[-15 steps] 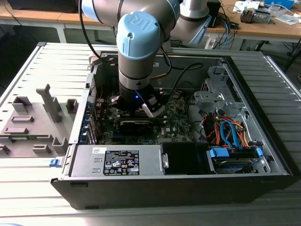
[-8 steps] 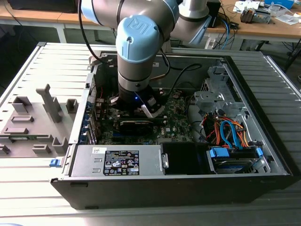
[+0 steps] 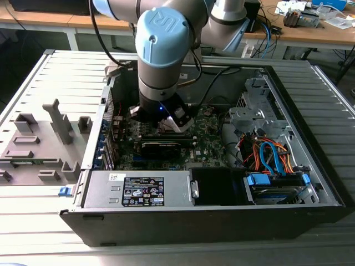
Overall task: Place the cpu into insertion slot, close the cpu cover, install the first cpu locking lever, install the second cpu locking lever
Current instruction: 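Install the second cpu locking lever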
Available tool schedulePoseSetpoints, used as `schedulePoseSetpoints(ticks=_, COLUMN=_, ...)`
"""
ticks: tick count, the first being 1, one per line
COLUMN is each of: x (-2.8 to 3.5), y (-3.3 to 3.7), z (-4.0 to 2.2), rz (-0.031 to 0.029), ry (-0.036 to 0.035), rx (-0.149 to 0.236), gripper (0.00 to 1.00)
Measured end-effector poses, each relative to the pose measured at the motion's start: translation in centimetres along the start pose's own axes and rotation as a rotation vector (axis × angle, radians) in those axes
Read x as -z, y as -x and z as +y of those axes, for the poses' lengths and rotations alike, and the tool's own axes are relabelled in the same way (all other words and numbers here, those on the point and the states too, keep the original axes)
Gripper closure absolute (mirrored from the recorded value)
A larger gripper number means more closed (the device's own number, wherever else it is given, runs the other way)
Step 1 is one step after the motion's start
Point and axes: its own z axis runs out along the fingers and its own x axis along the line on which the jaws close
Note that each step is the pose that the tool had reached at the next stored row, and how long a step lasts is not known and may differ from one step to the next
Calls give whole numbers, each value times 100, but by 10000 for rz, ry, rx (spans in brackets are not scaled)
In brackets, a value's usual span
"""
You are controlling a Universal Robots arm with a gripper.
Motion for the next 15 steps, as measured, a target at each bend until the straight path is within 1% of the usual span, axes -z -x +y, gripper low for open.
schedulePoseSetpoints(ticks=2, x=88, y=2, z=30, rz=1, ry=0, rx=0, gripper=89)
schedulePoseSetpoints(ticks=3, x=165, y=4, z=55, rz=0, ry=1, rx=-1, gripper=89)
schedulePoseSetpoints(ticks=7, x=341, y=8, z=114, rz=0, ry=0, rx=-1, gripper=89)
schedulePoseSetpoints(ticks=8, x=401, y=10, z=135, rz=0, ry=0, rx=0, gripper=89)
schedulePoseSetpoints(ticks=10, x=483, y=12, z=161, rz=2, ry=0, rx=0, gripper=89)
schedulePoseSetpoints(ticks=12, x=482, y=11, z=161, rz=0, ry=1, rx=0, gripper=89)
schedulePoseSetpoints(ticks=13, x=483, y=12, z=162, rz=13, ry=-46, rx=-2, gripper=89)
schedulePoseSetpoints(ticks=15, x=484, y=12, z=161, rz=98, ry=-416, rx=-29, gripper=89)
